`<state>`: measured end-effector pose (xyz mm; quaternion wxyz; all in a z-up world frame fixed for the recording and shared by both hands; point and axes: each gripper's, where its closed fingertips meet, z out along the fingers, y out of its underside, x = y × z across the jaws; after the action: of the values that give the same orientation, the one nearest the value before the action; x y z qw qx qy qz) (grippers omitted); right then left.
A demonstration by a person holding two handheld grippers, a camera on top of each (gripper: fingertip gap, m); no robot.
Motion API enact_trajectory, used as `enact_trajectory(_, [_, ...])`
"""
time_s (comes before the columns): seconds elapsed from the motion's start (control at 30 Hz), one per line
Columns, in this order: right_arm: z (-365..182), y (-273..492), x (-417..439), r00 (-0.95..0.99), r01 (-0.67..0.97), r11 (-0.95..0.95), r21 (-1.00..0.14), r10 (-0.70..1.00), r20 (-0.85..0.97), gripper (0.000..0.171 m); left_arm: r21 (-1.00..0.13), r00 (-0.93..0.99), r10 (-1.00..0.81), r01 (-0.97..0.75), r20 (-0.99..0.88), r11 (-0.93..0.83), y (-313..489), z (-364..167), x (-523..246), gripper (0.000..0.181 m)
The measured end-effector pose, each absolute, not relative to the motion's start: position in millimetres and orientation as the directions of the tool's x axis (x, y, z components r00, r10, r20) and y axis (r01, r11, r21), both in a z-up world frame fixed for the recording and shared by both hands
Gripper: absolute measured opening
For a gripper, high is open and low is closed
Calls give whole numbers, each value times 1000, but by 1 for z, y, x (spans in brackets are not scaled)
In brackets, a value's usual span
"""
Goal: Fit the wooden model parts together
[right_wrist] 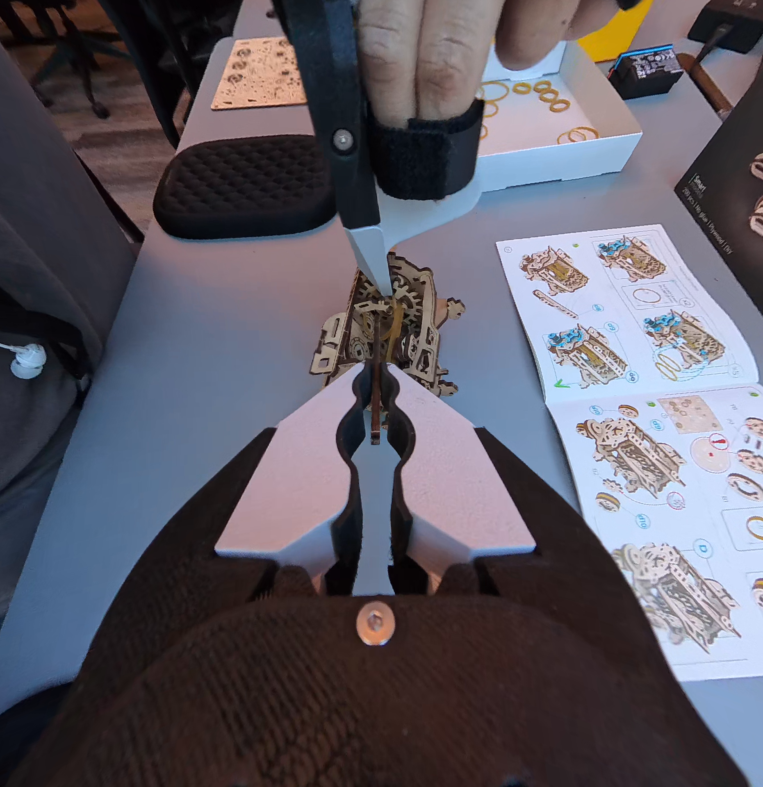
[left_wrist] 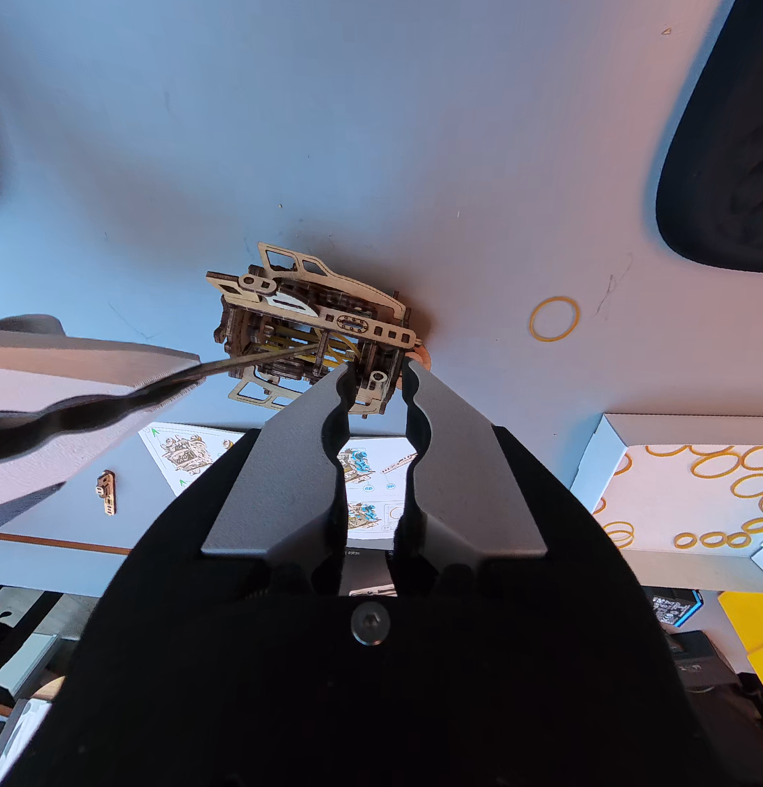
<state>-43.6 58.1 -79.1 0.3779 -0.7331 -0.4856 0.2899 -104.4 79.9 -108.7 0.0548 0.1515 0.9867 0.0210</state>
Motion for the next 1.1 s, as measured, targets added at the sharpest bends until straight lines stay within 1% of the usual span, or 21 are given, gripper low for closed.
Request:
enact_trajectory(0.2, [-81,63,-44,359,395,-392,-831,898,-254,1,63,-946,308,302,-100,951,80,-109,-104,19])
enact_trajectory(0.37, [-78,60,-43,358,370,-461,-807,872,-334,1,67,-945,312,306,-101,950,80,-109,-104,19])
enact_trajectory(0.63, [-87,58,-46,371,463,-469,-752,873,-317,1,64,-946,306,300,-105,952,80,-109,-104,19])
enact_trajectory(0.83, [-86,64,-44,394,548,-435,-715,888,-238,1,61,-948,302,297,-102,953,80,-109,-104,19])
enact_trajectory(0.97, [-76,68,-44,406,499,-462,-733,872,-274,1,61,-948,302,297,-103,953,80,-109,-104,19])
enact_trajectory(1.1, [-73,76,-41,432,405,-555,-727,817,-383,1,61,-948,299,294,-105,954,80,-108,-104,19])
